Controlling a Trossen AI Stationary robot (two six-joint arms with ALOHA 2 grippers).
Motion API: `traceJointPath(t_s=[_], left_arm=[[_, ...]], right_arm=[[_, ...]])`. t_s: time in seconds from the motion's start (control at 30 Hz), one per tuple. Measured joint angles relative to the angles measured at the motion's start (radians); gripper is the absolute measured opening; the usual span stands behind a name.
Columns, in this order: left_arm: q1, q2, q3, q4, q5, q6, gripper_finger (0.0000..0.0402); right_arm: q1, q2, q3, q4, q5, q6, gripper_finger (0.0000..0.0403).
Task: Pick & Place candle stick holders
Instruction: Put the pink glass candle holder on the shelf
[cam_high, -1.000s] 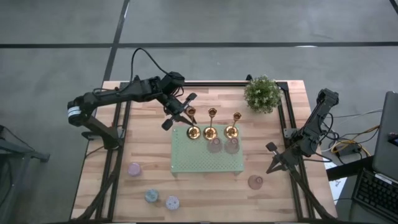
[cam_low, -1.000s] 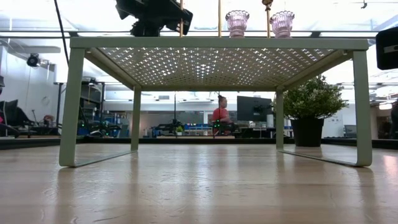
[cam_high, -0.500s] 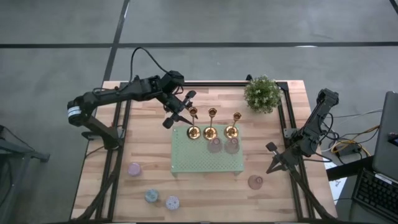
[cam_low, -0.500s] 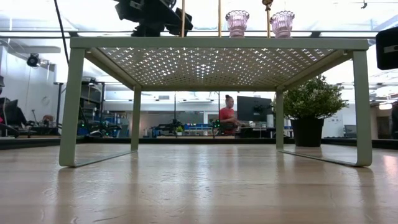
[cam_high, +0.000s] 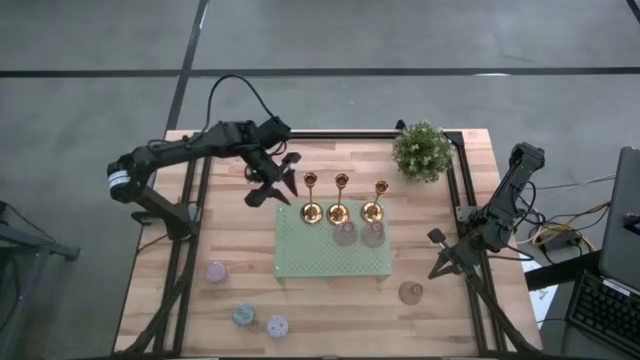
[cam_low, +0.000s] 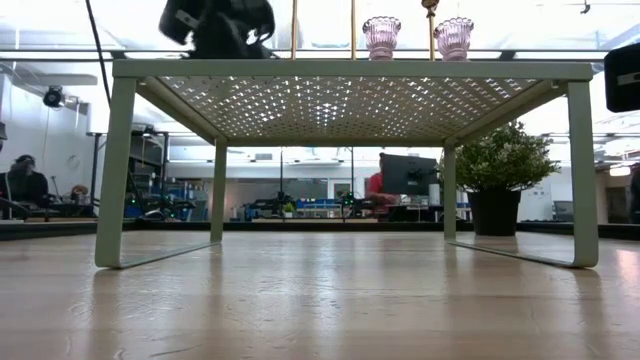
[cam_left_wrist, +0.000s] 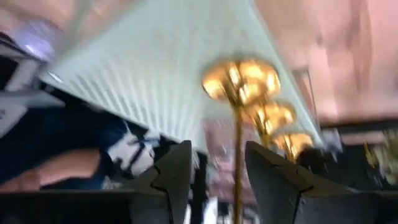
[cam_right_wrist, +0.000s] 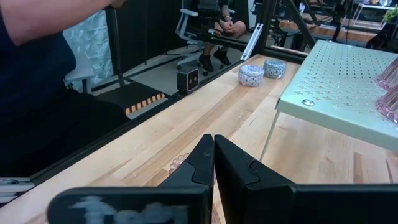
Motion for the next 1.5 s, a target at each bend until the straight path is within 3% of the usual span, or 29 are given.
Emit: traceJointPath(t_s=[0.2,0.4,0.53,0.67,0.87,1.0,1.33,1.5], left_arm=[[0.024,-0.002,0.000,-0.257,-0.128,0.257,0.0154],[0.022,-0.002,0.000,-0.446,-0.236,0.674,0.0154],[-0.005,-0.003,-0.021,-0.456,-0.276,1.011,0.0154],[-0.026,-0.003,-0.053,-0.458,-0.246,1.174,0.0154],[-0.057,-0.057,-0.106,-0.436,-0.257,1.073,0.0154],[-0.130,-0.114,-0.114,-0.416,-0.323,0.997,0.0154],[-0.456,-0.236,-0.114,-0.325,-0.677,0.654,0.0154],[-0.623,-0.234,-0.114,-0.278,-0.893,0.609,0.0154]], right_arm=[[0.000,0.000,0.000,0.000,0.000,0.000,0.0008],[0.000,0.000,0.000,0.000,0.000,0.002,0.0008],[0.000,0.000,0.000,0.000,0.000,0.001,0.0008],[0.000,0.000,0.000,0.000,0.000,0.001,0.0008],[0.000,0.000,0.000,0.000,0.000,0.002,0.0008],[0.000,0.000,0.000,0.000,0.000,0.001,0.0008],[0.000,0.000,0.000,0.000,0.000,0.002,0.0008],[0.000,0.000,0.000,0.000,0.000,0.000,0.0008]])
